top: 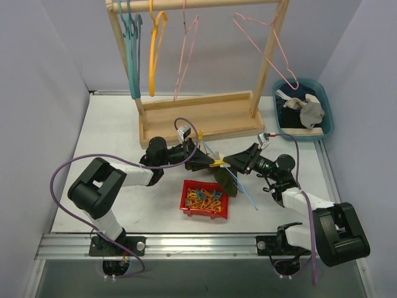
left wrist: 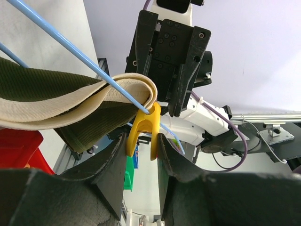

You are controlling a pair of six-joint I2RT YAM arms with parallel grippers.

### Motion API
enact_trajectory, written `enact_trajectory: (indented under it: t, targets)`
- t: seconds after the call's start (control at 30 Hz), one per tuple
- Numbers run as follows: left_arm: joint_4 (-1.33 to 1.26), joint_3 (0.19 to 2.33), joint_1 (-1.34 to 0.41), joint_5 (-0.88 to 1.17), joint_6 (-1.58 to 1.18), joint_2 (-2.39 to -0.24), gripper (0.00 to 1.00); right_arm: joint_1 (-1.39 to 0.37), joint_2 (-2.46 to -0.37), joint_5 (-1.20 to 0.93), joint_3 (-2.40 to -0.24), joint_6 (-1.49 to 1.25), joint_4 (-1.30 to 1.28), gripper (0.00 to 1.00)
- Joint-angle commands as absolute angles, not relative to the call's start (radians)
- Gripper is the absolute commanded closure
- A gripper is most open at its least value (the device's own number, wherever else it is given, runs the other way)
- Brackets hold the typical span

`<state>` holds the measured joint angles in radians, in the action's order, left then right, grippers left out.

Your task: Remove the underwear clipped to the hanger

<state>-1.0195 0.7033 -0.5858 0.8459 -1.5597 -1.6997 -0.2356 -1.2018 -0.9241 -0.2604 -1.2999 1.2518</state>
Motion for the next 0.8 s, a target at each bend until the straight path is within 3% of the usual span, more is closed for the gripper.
enact_trajectory:
  t: [0.0,0.27,0.47,0.6,0.77]
  targets:
    - [-1.074,0.686,-0.568,0.864,-1.555,-1.683,0.97,-0.233,-1.161,-0.933,-0.291,-1.292,1.333,0.63]
    - [-1.049,0.643,-0.515,0.887,-1.539,-1.629,0.97,-0.227,-1.157,-0.937,-0.293,-1.281,1.316,0.64]
    - [-1.031,0.655,-0.514,0.881,-1.531,-1.615,0.97,-0.227,-1.158,-0.943,-0.305,-1.237,1.261,0.81]
    - [-1.055,0.666,-0.515,0.885,-1.549,-1.612,0.97,-0.227,-1.141,-0.937,-0.322,-1.16,1.125,1.0]
    - [-1.032,0.661,-0.512,0.888,-1.539,-1.588,0.97,-0.227,-1.088,-0.911,-0.363,-1.045,0.931,1.0]
